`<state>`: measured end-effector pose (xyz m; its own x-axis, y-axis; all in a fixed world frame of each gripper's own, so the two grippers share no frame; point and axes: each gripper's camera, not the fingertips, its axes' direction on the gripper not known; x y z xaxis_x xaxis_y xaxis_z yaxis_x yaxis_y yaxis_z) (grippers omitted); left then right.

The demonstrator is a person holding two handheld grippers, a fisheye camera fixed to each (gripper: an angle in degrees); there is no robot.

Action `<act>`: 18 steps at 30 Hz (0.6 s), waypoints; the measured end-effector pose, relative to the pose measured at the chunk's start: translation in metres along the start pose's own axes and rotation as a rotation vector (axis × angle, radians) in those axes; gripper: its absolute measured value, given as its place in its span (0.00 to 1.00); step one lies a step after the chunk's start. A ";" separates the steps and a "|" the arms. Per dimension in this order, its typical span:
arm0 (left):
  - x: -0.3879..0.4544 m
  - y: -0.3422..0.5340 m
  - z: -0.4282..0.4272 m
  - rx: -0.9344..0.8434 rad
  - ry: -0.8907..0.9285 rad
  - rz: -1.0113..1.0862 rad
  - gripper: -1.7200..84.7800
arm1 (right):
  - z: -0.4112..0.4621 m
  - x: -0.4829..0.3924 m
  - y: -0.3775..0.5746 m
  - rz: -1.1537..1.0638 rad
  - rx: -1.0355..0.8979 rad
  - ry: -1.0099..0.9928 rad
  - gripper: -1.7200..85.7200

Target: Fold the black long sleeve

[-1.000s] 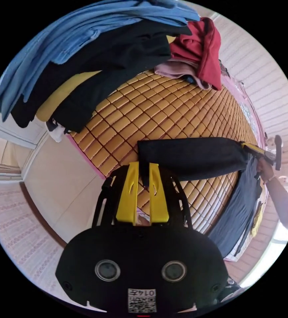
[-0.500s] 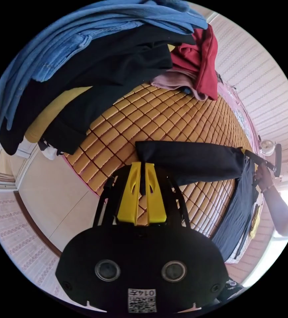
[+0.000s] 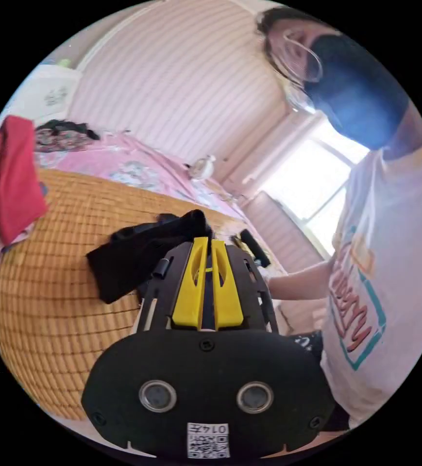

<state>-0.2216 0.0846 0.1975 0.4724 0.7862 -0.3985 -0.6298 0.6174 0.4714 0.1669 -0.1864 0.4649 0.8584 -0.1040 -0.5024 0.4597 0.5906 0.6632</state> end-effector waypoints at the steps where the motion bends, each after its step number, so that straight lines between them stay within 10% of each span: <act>1: 0.012 -0.004 0.016 -0.035 0.072 0.036 0.01 | -0.016 0.012 0.014 0.028 0.008 0.012 0.08; 7: 0.068 0.046 0.165 -0.440 0.377 -0.039 0.07 | -0.062 0.084 0.112 0.215 -0.131 0.232 0.08; 18: 0.037 0.072 0.210 -0.680 -0.141 -0.082 0.09 | -0.071 0.079 0.167 0.301 -0.077 0.218 0.11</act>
<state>-0.1200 0.1636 0.3818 0.5814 0.7624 -0.2841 -0.8131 0.5563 -0.1713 0.2950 -0.0393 0.4963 0.8799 0.2511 -0.4035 0.1690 0.6281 0.7595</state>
